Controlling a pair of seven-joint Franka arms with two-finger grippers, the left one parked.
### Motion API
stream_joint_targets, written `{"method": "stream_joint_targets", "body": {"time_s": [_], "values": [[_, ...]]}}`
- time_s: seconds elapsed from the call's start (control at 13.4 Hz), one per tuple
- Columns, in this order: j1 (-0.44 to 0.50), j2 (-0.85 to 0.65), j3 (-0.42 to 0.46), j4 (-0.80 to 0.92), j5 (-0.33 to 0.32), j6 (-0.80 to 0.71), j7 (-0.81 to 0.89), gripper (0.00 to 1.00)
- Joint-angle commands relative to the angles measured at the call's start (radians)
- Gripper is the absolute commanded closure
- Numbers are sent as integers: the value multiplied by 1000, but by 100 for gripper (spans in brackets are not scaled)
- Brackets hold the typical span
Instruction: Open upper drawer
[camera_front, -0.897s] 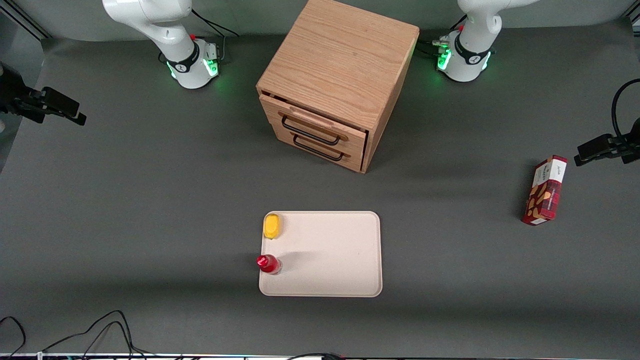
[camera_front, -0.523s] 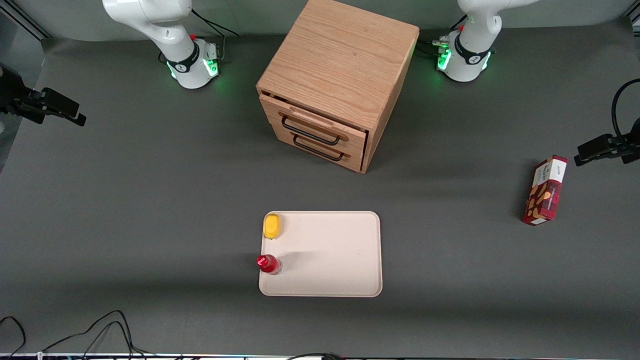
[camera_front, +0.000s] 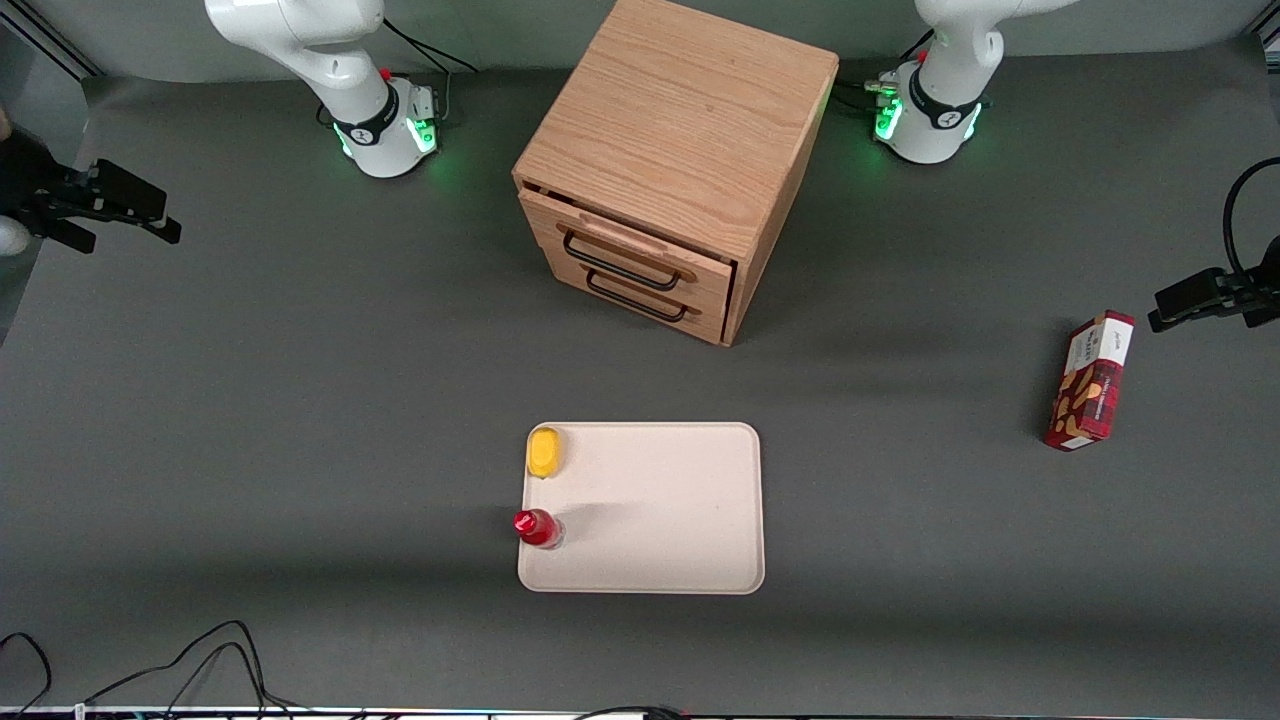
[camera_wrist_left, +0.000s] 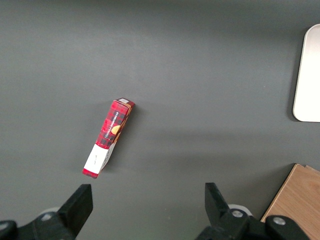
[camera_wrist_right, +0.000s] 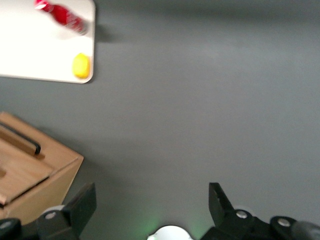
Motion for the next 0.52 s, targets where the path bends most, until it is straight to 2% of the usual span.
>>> {"method": "stream_joint_targets", "body": {"time_s": [0.0, 0.22, 0.45], "values": [[7, 63, 43, 81, 89, -11, -123, 0], [7, 134, 101, 128, 254, -16, -126, 0], [7, 164, 213, 120, 330, -22, -126, 0]]}}
